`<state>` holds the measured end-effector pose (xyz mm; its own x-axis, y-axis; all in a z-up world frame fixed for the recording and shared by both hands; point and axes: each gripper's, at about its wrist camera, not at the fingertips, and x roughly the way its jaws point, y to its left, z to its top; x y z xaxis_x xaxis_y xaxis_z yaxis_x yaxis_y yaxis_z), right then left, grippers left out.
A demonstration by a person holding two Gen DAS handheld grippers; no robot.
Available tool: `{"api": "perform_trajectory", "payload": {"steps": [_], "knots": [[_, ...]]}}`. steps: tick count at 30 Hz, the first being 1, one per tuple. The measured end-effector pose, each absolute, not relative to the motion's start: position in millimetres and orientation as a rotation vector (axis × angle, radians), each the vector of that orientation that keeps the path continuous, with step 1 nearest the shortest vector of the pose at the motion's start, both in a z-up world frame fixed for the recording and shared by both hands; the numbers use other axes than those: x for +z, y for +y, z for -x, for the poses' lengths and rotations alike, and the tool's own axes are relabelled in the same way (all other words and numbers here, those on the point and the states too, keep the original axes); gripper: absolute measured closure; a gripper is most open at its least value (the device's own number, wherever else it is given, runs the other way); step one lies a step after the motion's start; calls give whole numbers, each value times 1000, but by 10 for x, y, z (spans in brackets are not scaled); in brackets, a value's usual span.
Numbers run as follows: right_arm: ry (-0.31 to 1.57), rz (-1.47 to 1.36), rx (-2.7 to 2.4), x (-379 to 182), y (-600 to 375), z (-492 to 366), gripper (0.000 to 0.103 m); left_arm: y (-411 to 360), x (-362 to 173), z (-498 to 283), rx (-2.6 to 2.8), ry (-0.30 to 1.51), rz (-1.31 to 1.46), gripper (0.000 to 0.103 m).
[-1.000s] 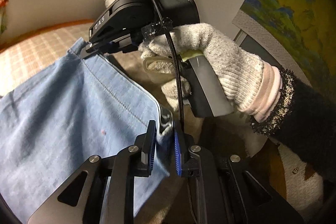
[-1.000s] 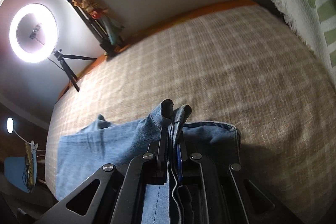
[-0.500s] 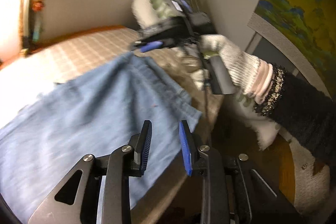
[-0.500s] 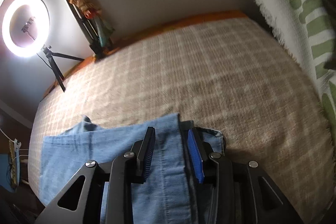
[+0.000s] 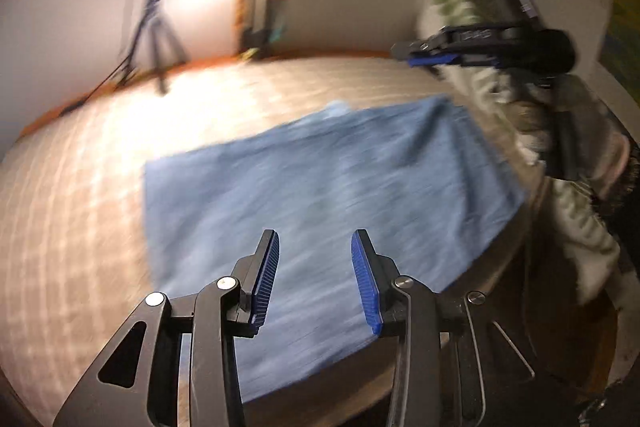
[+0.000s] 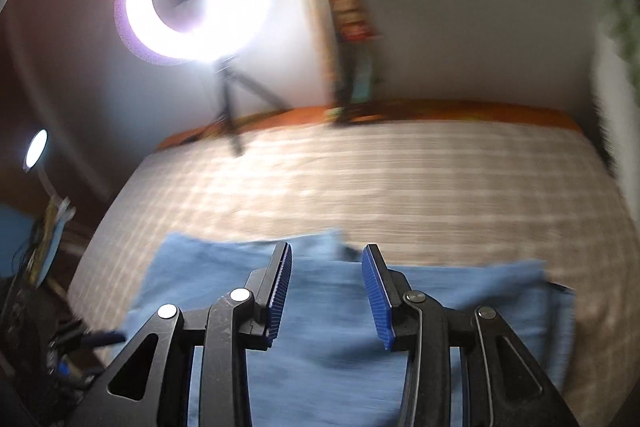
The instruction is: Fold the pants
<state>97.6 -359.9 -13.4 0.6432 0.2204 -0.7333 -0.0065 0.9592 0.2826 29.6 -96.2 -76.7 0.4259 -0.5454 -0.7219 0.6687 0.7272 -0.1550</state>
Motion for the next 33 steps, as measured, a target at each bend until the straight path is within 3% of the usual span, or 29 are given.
{"api": "perform_trajectory", "payload": {"steps": [9,19,24,27,28,33], "knots": [[1004,-148,367,-603,-2109,-1625,64,-388,-1203,-477,-633,948,-83,67],[1181,-154,389,-1117,-1439,-2082,63,-113,-1387,-423,-632,968,-31,67],[1228,-213,364,-1007,-1456,-2154,58,85,-1318,-416,-656,973,80,67],[1254,-197,348,-901,-1369,-2183,46,147,-1248,-425,-677,967,146,62],[1266,-190,346,-898,-1320,-2209,45,138,-1232,-431,-682,965,156,58],[1364,-73,309,-966,-919,-2304,45,114,-1212,-407,-687,955,169,57]]}}
